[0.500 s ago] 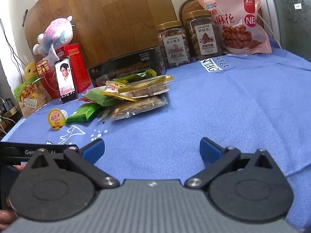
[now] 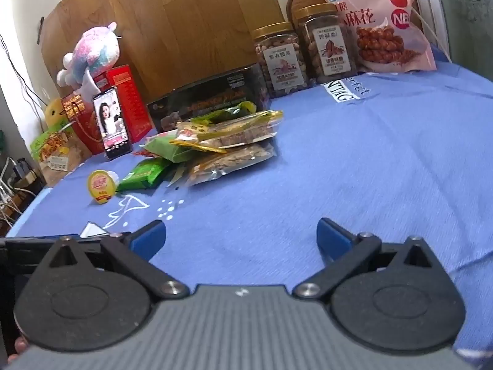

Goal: Organize snacks

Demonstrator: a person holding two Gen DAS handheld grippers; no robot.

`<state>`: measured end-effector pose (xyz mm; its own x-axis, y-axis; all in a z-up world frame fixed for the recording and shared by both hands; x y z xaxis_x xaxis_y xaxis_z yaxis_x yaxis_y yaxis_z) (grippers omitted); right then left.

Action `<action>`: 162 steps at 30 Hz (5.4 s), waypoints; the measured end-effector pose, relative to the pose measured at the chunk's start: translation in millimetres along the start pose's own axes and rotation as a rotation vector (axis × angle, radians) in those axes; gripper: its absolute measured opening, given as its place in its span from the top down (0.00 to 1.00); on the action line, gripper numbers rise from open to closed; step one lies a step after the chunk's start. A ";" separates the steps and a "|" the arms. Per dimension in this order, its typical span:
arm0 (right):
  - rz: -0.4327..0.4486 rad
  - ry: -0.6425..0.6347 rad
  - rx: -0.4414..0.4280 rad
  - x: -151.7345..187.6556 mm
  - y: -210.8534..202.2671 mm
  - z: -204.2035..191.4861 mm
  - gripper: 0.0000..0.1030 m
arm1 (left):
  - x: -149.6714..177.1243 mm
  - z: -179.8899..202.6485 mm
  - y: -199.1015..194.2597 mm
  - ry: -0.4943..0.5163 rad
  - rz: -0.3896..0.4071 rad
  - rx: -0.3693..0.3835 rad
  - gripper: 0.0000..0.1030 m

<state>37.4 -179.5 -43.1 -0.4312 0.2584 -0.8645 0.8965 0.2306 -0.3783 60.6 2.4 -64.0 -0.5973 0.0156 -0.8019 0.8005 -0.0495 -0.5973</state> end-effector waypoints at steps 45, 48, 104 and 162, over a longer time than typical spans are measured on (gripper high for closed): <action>0.016 -0.124 0.010 7.4 13.2 -27.1 0.00 | 0.6 -34.8 -3.1 -0.083 0.172 0.111 0.00; 0.025 -0.115 0.006 6.4 14.1 -26.9 0.00 | 0.2 -34.8 -2.6 -0.072 0.167 0.105 0.00; -0.151 0.395 -0.115 -74.7 111.9 55.6 0.56 | -67.4 -20.2 12.9 -0.083 0.397 0.199 0.04; 0.118 -0.516 -0.274 9.2 7.1 -69.5 0.50 | -41.5 34.1 -17.1 -0.168 0.123 0.624 0.46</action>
<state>32.7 -110.3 -30.7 -0.1637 -0.1762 -0.9706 0.8471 0.4792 -0.2299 70.0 -31.5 -20.0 -0.5435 -0.1809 -0.8197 0.7147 -0.6118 -0.3389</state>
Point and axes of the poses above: each gripper's, at about its wrist camera, not at the fingertips, and y roughly the way its jaws point, z to its right, x to its underside, the point moved 10 cm from there along y, roughly the way its jaws point, and after that the axes turned 8 degrees about z, right-handed, at the moved point
